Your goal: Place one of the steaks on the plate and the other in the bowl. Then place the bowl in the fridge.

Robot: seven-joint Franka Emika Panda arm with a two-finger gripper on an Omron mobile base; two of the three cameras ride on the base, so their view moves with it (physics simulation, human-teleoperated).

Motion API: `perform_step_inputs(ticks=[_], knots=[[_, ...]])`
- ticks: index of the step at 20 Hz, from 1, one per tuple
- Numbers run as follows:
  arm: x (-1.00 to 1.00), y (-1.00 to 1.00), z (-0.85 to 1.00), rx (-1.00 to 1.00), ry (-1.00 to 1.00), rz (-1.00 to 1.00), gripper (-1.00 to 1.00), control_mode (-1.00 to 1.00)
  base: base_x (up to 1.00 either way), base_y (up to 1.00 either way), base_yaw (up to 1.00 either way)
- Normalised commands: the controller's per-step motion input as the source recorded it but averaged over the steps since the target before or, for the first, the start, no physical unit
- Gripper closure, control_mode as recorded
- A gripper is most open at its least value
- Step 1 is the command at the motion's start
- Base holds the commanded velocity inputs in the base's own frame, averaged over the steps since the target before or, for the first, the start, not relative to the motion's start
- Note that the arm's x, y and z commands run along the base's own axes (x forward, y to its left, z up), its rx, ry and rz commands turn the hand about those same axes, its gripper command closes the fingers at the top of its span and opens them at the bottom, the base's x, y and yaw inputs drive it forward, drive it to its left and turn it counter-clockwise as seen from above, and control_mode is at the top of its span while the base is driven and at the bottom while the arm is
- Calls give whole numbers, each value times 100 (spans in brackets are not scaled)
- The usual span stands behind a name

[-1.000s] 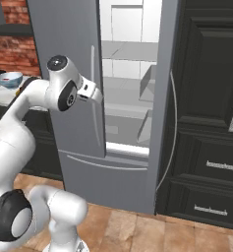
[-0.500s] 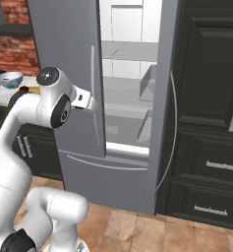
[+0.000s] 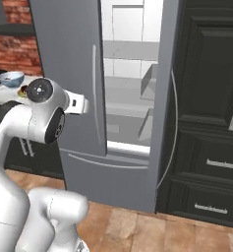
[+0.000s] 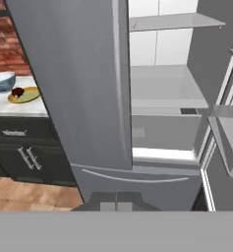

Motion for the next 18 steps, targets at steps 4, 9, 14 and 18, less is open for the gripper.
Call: perform_step_inputs(ticks=[4, 9, 14, 18], knots=[[0, 0, 0, 0, 0, 0, 100, 100, -29, 89, 0], [0, 0, 0, 0, 0, 0, 100, 100, 7, 100, 0], [0, 0, 0, 0, 0, 0, 100, 100, 33, 100, -1], [0, 0, 0, 0, 0, 0, 100, 100, 46, 100, -3]])
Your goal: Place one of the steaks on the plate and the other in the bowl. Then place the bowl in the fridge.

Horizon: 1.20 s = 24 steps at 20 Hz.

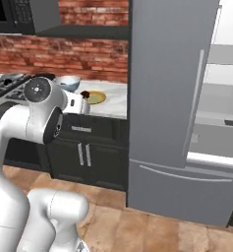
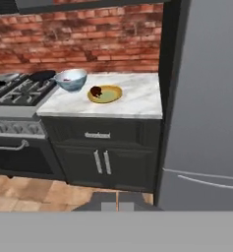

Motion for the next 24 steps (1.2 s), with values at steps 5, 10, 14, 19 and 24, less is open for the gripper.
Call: perform_step_inputs(ticks=[5, 10, 14, 19, 24], knots=[[0, 0, 0, 0, 0, 0, 100, 100, 88, 100, -14], [0, 0, 0, 0, 0, 0, 100, 100, 100, 100, -18], [0, 0, 0, 0, 0, 0, 100, 100, 100, 84, -18], [0, 0, 0, 0, 0, 0, 100, 100, 89, 53, -17], [0, 0, 0, 0, 0, 0, -100, 100, 93, -17, -15]])
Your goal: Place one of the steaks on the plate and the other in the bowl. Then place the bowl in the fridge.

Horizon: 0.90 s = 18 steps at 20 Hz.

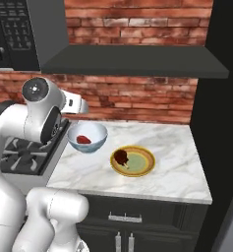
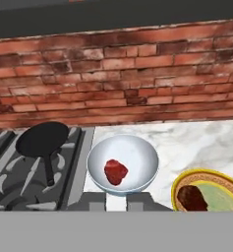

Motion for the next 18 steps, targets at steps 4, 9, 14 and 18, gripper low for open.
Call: perform_step_inputs(ticks=[4, 9, 14, 18], knots=[[0, 0, 0, 0, 0, 0, -100, 100, 100, -6, -6], [0, 0, 0, 0, 0, 0, -100, 100, 100, -21, 8], [0, 0, 0, 0, 0, 0, -100, 100, 81, -17, 16], [0, 0, 0, 0, 0, 0, -100, 100, 76, -10, 14]])
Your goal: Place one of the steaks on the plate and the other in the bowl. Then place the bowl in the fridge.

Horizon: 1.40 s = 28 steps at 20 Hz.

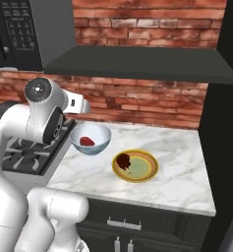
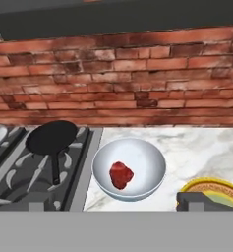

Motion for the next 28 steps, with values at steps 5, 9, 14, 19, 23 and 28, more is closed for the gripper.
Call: perform_step_inputs(ticks=[5, 9, 14, 19, 23, 28], knots=[[0, 0, 0, 0, 0, 0, -100, 100, 56, 0, 7], [14, 0, -77, 11, 17, -1, -100, -100, 0, 0, 0], [9, 0, -72, 10, 17, -7, -100, -100, 0, 0, 0], [39, -15, -27, 3, 17, -11, -100, -100, 0, 0, 0], [40, -27, -28, 0, 17, -6, -100, -100, 0, 0, 0], [10, -32, -29, 3, 13, 0, -100, -100, 0, 0, 0]])
